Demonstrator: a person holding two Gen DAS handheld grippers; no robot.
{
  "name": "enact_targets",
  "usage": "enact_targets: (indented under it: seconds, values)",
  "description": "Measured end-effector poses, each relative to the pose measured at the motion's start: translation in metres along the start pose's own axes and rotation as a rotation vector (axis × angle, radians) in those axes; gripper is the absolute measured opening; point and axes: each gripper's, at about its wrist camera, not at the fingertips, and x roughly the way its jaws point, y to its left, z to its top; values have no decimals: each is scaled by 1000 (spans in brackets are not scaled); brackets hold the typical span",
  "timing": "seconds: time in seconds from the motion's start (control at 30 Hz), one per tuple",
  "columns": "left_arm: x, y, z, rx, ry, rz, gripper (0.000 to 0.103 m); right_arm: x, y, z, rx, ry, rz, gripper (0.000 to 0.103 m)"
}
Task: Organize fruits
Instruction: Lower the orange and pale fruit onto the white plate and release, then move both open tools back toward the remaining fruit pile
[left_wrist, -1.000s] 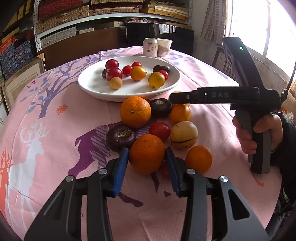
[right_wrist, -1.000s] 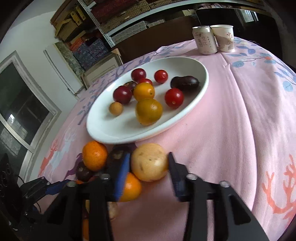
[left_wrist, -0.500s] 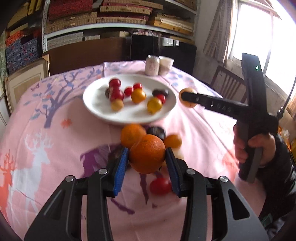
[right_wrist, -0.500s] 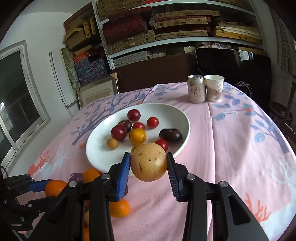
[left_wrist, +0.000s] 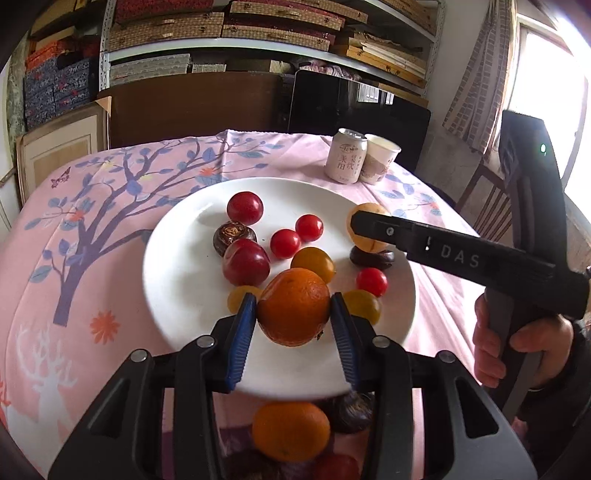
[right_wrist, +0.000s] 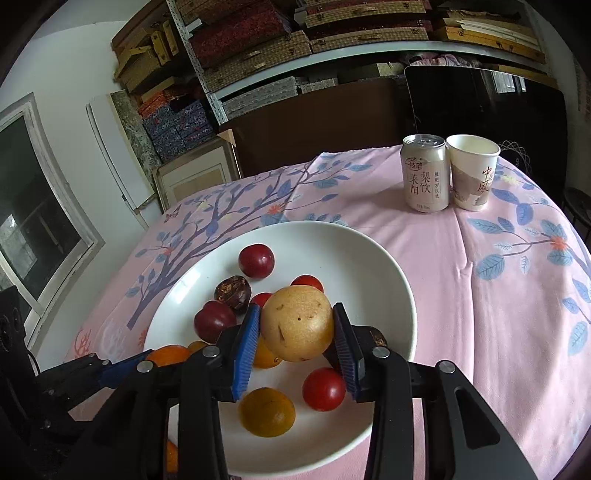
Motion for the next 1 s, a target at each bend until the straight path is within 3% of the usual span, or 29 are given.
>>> enact_targets:
  seconds: [0.13,0.17,0.2,0.23,0.27,0.33,0.4,0.47,0.63,0.77,0.83,0.9,1.0]
  values:
    - [16,2,-2,-21,36,-24,41,10,-5,-5,3,35,12,44]
    - [16,4,-3,-29,31,-38,46,10,-8,-4,16,30,-15,80]
    - [15,5,-3,-31,18,-50,75,7,-11,-4,26,10,-55,95]
    - [12,5,-2,-34,-7,-34,92,-1,-14,-2,32,-34,-87,99]
    - [4,6,-2,-39,-46,1,98,-13,-17,0,23,-86,-111,99]
    - [-16,5,0,-15,-114,38,98,-36,-20,7,-6,-132,-163,99]
    - [-38,7,1,-7,-157,33,98,-65,-19,8,-31,-163,-212,99]
    - [-63,12,-5,-38,-183,12,99,-93,-12,-2,-67,-177,-196,99]
    - [-111,9,-51,-51,-130,-56,99,-130,18,-60,-181,-37,-80,99]
    - [-123,-14,-106,92,-53,24,99,-133,49,-121,-206,132,65,99]
    - [-122,-24,-127,186,-26,108,99,-128,66,-143,-243,156,54,99]
    - [-124,-26,-142,212,0,155,99,-122,80,-159,-273,154,5,99]
    - [-141,-15,-159,164,-1,88,98,-109,95,-169,-306,167,-22,99]
